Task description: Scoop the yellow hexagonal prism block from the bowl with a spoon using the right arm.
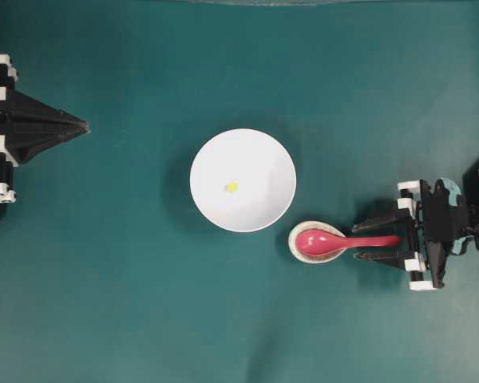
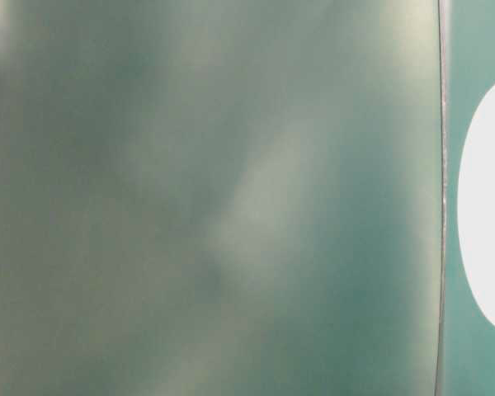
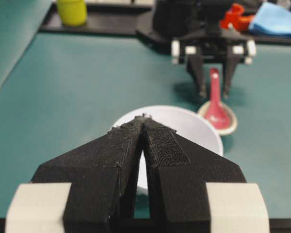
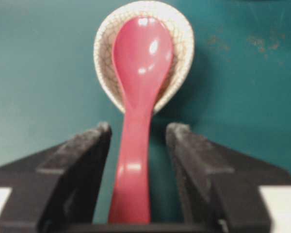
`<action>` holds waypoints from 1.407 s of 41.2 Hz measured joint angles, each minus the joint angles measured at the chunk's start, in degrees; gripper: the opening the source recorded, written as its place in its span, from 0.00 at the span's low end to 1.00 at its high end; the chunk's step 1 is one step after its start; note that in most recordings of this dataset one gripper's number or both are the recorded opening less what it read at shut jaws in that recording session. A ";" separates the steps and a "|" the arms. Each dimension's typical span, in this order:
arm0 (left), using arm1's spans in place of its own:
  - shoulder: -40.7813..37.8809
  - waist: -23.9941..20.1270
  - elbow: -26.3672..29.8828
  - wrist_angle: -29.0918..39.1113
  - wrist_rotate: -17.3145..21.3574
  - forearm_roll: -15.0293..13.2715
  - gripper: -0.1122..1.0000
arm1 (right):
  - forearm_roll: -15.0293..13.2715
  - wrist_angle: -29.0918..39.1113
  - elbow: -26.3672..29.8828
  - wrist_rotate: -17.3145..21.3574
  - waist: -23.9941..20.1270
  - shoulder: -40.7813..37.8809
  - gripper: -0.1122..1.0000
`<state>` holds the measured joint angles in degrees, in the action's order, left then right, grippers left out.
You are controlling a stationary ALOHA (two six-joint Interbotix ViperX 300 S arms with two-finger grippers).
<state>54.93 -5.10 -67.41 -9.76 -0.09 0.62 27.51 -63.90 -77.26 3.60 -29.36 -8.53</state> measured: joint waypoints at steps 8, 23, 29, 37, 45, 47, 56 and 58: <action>0.00 0.00 0.00 0.00 0.00 0.09 0.13 | 0.09 -0.62 0.09 0.00 0.00 0.00 0.60; 0.00 0.00 0.00 0.09 0.00 0.00 0.13 | 0.09 -0.70 0.00 0.00 0.00 0.00 0.59; 0.00 0.00 0.00 0.00 0.00 0.00 0.13 | 0.00 -1.49 0.09 0.00 0.00 0.00 0.56; 0.00 0.00 0.00 0.09 0.00 0.00 0.13 | 0.09 -2.02 0.09 0.00 0.00 0.00 0.52; 0.00 0.00 -0.09 0.00 0.00 0.09 0.13 | 0.09 -2.02 0.09 0.00 0.00 0.00 0.50; 0.00 0.00 0.00 0.09 0.00 0.09 0.13 | 0.09 -2.02 0.09 0.09 0.00 0.00 0.49; 0.00 0.00 0.00 0.09 0.00 0.09 0.13 | 0.09 -2.11 0.09 0.00 0.00 0.00 0.46; 0.00 0.00 0.00 0.09 0.00 0.00 0.13 | 0.09 -2.02 0.09 0.00 0.00 0.00 0.44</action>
<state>54.93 -5.10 -67.41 -9.67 -0.09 0.62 27.60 -65.92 -77.17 3.60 -29.36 -8.53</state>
